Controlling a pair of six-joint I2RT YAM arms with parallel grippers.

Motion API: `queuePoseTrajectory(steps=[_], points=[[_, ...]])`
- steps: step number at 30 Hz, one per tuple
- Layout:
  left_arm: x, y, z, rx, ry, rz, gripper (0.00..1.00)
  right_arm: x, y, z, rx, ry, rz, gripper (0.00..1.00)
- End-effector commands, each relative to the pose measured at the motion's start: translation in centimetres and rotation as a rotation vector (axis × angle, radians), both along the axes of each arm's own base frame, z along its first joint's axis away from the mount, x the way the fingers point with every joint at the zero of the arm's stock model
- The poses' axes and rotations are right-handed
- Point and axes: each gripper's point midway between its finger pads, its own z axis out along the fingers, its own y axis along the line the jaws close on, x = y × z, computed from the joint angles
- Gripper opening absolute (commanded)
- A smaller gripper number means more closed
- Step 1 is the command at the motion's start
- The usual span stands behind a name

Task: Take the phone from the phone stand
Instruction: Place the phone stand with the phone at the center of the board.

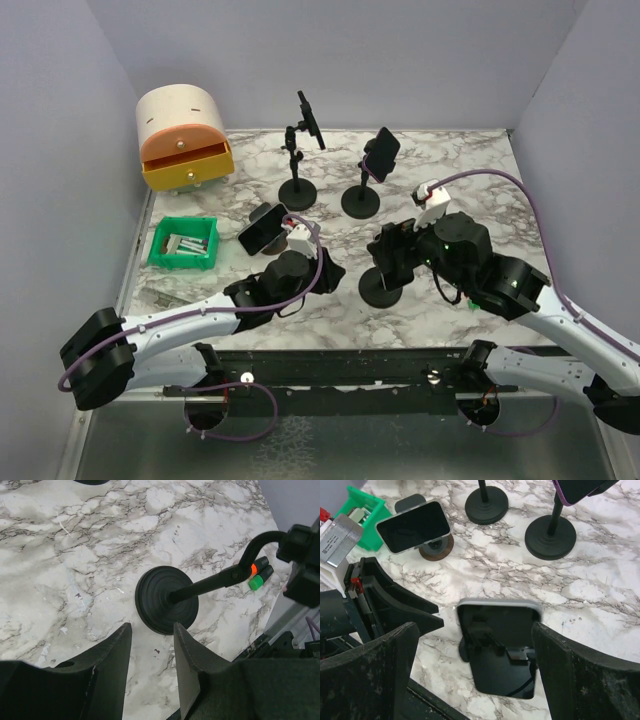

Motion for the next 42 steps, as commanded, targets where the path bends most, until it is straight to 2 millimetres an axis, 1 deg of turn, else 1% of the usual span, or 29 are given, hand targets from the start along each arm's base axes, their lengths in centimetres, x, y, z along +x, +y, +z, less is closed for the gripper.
queuePoseTrajectory(steps=[1, 4, 6, 8, 10, 11, 12, 14, 16, 18, 19, 22, 24, 28, 30, 32, 34, 36, 39, 42], points=[[0.5, 1.0, 1.7, 0.033, -0.045, 0.032, 0.41, -0.4, -1.8, 1.4, 0.039, 0.000, -0.069, 1.00], [0.8, 2.0, 2.5, 0.048, -0.065, 0.068, 0.43, -0.1, -3.6, 2.1, 0.089, -0.008, -0.179, 1.00], [0.9, 2.5, 3.0, 0.053, -0.080, 0.087, 0.45, 0.1, -4.8, 2.5, 0.082, -0.023, -0.232, 1.00], [1.0, 3.0, 3.5, 0.052, -0.099, 0.100, 0.47, 0.2, -5.9, 2.4, 0.052, -0.024, -0.276, 1.00], [1.1, 3.4, 3.9, 0.047, -0.113, 0.109, 0.49, 0.0, -6.2, 2.4, 0.023, -0.026, -0.270, 1.00], [1.1, 3.6, 4.1, 0.043, -0.121, 0.112, 0.50, -0.2, -6.0, 2.3, 0.001, -0.024, -0.238, 1.00], [1.1, 3.7, 4.3, 0.039, -0.128, 0.118, 0.54, -0.4, -5.7, 2.1, -0.027, -0.026, -0.199, 1.00], [1.3, 4.4, 4.9, 0.024, -0.145, 0.147, 0.64, -0.9, -4.7, 1.6, -0.063, -0.009, -0.120, 1.00], [1.6, 5.2, 5.5, 0.017, -0.157, 0.192, 0.77, -0.7, -4.3, 1.0, -0.085, 0.012, -0.113, 1.00], [1.8, 5.8, 6.4, 0.003, -0.178, 0.220, 0.89, -0.3, -4.3, 0.4, -0.108, 0.033, -0.143, 1.00], [1.8, 6.1, 7.0, 0.001, -0.195, 0.227, 0.93, -0.2, -4.3, 0.0, -0.120, 0.043, -0.152, 1.00], [2.2, 7.2, 8.5, 0.006, -0.236, 0.265, 0.99, -0.2, -3.9, -0.2, -0.127, 0.056, -0.140, 1.00], [2.2, 8.0, 8.7, 0.028, -0.242, 0.287, 0.99, -0.3, -3.6, -0.2, -0.126, 0.065, -0.127, 1.00], [1.8, 8.5, 9.7, 0.052, -0.317, 0.244, 0.99, -0.5, -2.7, -0.3, -0.127, 0.089, -0.086, 1.00], [1.6, 8.2, 10.4, 0.040, -0.357, 0.210, 0.99, -0.5, -2.4, -0.3, -0.130, 0.098, -0.075, 1.00], [1.4, 7.8, 10.6, 0.028, -0.356, 0.188, 0.99, -0.5, -2.0, -0.4, -0.130, 0.098, -0.059, 1.00], [1.0, 7.2, 10.7, 0.020, -0.353, 0.151, 0.99, -0.4, -1.7, -0.4, -0.134, 0.100, -0.052, 1.00], [0.6, 6.9, 10.4, 0.020, -0.346, 0.117, 0.99, -0.2, -1.6, -0.6, -0.146, 0.109, -0.061, 1.00], [-0.1, 6.4, 10.1, 0.005, -0.340, 0.073, 0.99, 0.3, -2.0, -1.2, -0.160, 0.114, -0.110, 1.00], [-0.6, 6.1, 10.4, -0.013, -0.355, 0.034, 0.99, 0.6, -1.9, -1.4, -0.147, 0.107, -0.120, 0.99]])
